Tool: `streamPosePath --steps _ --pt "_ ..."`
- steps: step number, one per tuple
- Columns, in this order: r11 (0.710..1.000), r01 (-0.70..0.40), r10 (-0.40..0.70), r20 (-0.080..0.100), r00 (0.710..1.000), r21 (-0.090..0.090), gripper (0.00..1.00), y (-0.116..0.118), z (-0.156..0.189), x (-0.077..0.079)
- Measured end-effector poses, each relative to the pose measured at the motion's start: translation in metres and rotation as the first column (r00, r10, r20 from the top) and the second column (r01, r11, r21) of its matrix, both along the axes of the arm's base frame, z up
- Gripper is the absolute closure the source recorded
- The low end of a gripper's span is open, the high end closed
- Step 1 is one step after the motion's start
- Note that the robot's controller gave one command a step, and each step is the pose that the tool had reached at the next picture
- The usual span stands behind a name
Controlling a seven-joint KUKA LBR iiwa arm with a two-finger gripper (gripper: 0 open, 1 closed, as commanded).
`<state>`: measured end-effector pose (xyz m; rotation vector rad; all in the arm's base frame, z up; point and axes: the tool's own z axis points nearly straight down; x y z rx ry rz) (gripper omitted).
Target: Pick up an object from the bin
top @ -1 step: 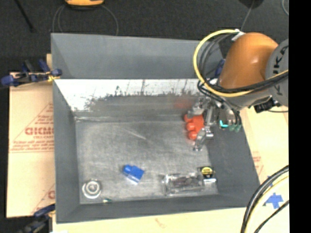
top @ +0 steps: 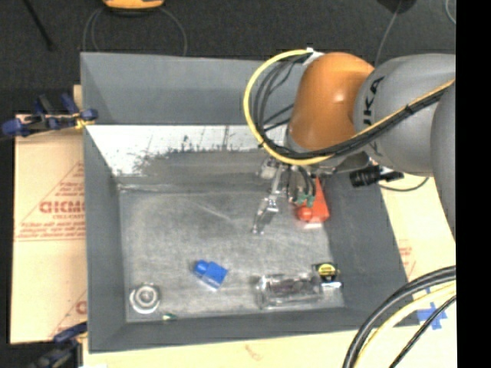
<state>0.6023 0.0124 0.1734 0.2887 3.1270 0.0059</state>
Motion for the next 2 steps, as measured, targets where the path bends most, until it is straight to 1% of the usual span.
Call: streamPosePath --steps 1,2 --pt "1.000 -0.020 0.020 -0.006 1.000 -0.002 0.00 0.059 -0.015 -0.088" --pt "0.989 -0.148 0.148 0.006 0.989 -0.004 0.00 0.079 -0.098 -0.087"
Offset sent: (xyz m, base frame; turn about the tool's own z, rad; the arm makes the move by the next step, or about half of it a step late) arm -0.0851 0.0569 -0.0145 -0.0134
